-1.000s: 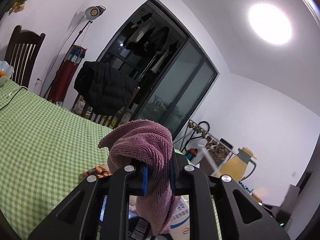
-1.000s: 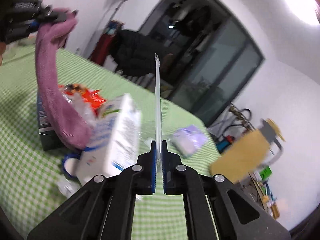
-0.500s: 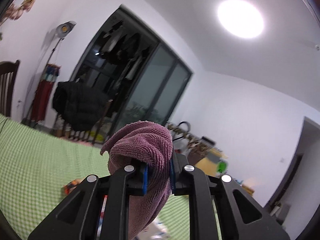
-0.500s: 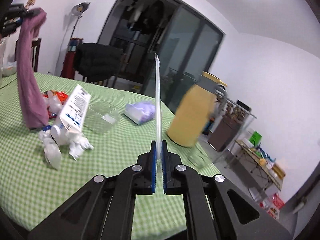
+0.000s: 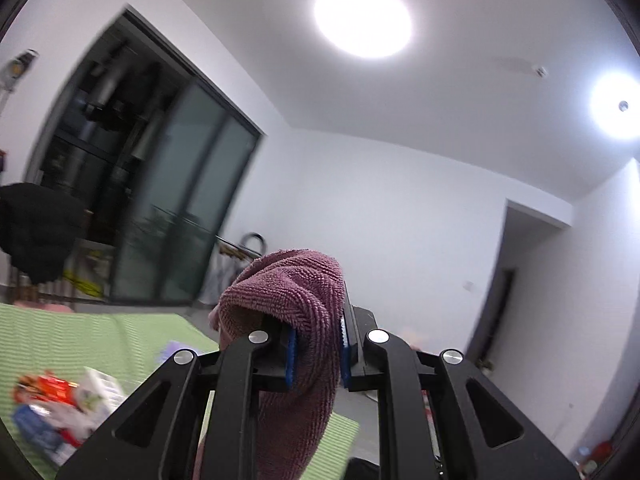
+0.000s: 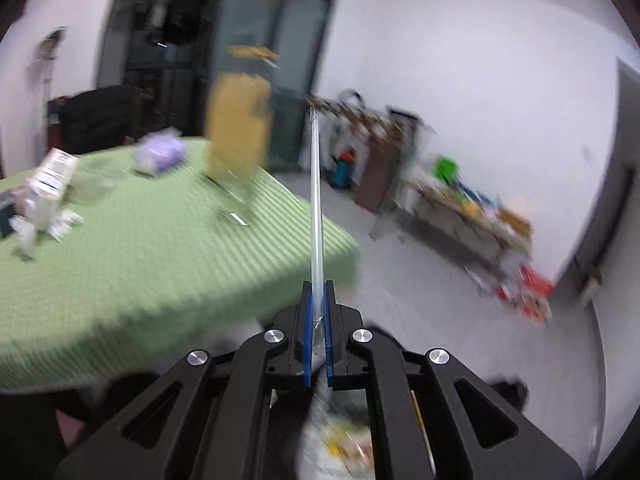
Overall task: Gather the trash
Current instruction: 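Carry the maroon cloth with the left gripper toward the trash bag while the right gripper moves there empty, then lower the maroon cloth into the white trash bag and open the left gripper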
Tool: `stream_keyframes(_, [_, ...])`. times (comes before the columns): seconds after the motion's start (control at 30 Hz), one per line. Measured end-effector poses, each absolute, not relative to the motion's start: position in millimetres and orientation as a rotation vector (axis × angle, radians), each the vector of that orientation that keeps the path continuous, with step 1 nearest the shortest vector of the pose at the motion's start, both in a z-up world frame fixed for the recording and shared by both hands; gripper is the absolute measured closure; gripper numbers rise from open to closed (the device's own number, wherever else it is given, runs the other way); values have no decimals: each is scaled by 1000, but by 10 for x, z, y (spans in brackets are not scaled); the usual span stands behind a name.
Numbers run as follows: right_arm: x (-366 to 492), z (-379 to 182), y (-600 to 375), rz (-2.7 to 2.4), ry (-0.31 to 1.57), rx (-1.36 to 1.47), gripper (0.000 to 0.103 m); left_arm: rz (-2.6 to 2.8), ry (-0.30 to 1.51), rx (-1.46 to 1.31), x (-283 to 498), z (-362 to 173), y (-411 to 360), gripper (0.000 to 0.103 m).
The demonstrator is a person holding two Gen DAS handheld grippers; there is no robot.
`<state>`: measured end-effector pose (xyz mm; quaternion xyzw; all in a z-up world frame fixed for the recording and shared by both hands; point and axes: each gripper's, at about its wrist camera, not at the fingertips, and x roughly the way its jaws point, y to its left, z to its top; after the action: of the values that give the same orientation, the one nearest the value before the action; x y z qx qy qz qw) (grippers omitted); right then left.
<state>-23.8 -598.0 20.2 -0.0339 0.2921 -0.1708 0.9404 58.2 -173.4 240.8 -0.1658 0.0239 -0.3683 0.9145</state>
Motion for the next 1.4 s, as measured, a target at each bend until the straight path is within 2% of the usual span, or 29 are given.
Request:
stream_keyframes(0.23, [-566,-976,-6866,-466,890,156,98,-936,175,-265,647,2204,-2938,90])
stream_keyframes(0.43, [-573,-1910,-6885,-406,1094,251,98,-1039,301,-164,692,1897,-3822,90])
stream_keyframes(0.63, [-391,-2469,-6827,-350,1208,321,98,-1115,408,-74,702,1559,-4613,90])
stream_keyframes(0.73, [-368,-2494,-6745,-288,1188,333,97,-1144,462,-44,676,1402,-4953,90])
stream_keyframes(0.77, [-371,-2495,-6748,-266,1173,354,86,-1154,476,-30,672,1352,-5064,90])
stream_keyframes(0.8, [-375,-2491,-6744,-253,1161,368,70,-1160,484,-21,677,1334,-5147,90])
stream_keyframes(0.87, [-423,-2388,-6772,-293,1119,358,54,-1174,507,7,660,1231,-5363,90])
stream_keyframes(0.97, [-562,-2108,-6925,-341,1026,388,52,-1192,552,42,658,1053,-5676,90])
stream_keyframes(1.03, [-707,-1800,-7023,-393,955,379,46,-1203,587,62,645,906,-5841,90])
stream_keyframes(1.23, [-1074,-1052,-7216,-567,788,201,40,-1216,690,40,648,493,-6124,90])
stream_keyframes(1.27, [-1131,-1021,-7252,-586,770,193,36,-1215,702,36,662,450,-6164,90])
stream_keyframes(1.4, [-1186,-1141,-7456,-665,814,136,36,-1191,759,51,747,230,-6408,90])
